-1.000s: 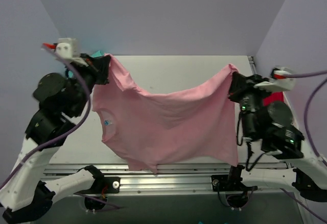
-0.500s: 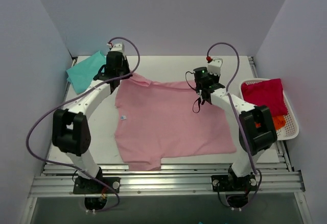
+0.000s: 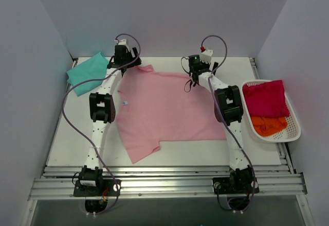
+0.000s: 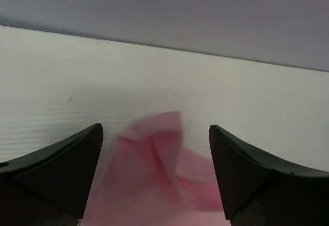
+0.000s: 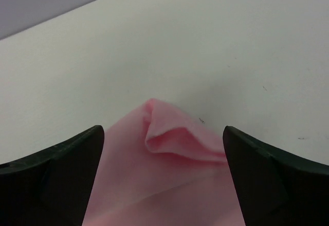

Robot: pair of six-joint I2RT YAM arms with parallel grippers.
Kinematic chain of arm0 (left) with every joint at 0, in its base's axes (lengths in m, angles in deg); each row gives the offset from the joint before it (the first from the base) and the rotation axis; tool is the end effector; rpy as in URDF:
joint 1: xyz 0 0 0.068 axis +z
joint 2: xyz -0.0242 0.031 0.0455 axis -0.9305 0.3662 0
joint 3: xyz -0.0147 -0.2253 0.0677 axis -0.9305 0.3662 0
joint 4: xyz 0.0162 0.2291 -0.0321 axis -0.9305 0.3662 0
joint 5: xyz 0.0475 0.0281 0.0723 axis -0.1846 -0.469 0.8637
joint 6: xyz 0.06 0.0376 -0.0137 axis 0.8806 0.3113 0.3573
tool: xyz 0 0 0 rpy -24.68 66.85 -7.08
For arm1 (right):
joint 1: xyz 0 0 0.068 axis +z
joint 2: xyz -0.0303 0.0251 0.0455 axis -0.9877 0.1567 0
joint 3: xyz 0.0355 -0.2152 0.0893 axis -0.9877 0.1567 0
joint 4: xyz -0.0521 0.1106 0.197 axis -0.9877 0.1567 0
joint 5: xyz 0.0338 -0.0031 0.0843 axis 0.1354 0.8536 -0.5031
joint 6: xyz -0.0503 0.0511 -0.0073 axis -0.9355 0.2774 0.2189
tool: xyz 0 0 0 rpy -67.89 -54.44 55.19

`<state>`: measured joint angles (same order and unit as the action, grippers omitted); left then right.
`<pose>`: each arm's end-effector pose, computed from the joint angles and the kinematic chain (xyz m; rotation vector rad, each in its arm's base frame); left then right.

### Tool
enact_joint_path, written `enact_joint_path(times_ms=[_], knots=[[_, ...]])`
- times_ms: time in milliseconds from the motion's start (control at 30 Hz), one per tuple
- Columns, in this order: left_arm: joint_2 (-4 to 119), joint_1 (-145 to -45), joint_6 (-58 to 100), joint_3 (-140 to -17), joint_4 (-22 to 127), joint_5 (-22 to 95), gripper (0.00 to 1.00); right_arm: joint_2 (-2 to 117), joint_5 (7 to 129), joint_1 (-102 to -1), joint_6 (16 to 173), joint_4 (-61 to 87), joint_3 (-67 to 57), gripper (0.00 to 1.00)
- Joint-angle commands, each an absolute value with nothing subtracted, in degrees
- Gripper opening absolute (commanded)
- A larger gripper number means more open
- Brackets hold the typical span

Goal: Fold and stack the t-shirts
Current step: Flatten out the tshirt

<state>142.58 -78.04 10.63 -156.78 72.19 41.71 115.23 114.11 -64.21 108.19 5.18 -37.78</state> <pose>0.5620 -0.0976 0.1508 -0.1890 2.0688 -0.3944 0.5032 0.1127 0.1601 0.4908 1.8190 -0.2205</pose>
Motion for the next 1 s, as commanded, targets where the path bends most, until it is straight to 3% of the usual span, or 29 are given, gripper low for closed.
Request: enact_joint_path(times_ms=[0, 133, 333, 400, 533, 700, 833, 967], knots=[[145.0, -76.2, 8.3, -166.6, 71.4, 41.3, 0.94, 117.2, 122.2, -65.2, 109.0, 10.2, -48.3, 1.0], [136.9, -74.9, 5.6, -152.9, 55.4, 47.7, 0.94, 116.9, 126.6, -67.3, 111.9, 12.4, -51.4, 1.0], [126.2, -75.0, 6.3, -143.3, 56.1, 52.2, 0.94, 109.5, 128.8, -67.9, 111.3, 10.2, -44.4, 1.0], [119.9, -75.5, 6.1, -134.4, 55.3, 54.9, 0.94, 105.3, 129.1, -67.3, 111.0, 8.6, -41.3, 1.0], [107.5, -76.5, 5.8, -118.0, 49.0, 55.5, 0.94, 95.4, 126.1, -65.1, 112.7, 5.7, -28.4, 1.0], [98.8, -78.8, 4.8, -104.2, 51.8, 56.1, 0.94, 85.7, 116.9, -63.4, 118.5, 1.9, -12.3, 0.97], [87.8, -82.7, 3.3, -80.5, 44.5, 59.4, 0.94, 76.5, 124.2, -55.3, 117.0, -2.7, -0.7, 0.98], [76.3, -89.1, 1.8, -68.0, 43.0, 64.4, 0.94, 70.5, 129.2, -47.2, 119.3, -2.0, 7.8, 1.0]])
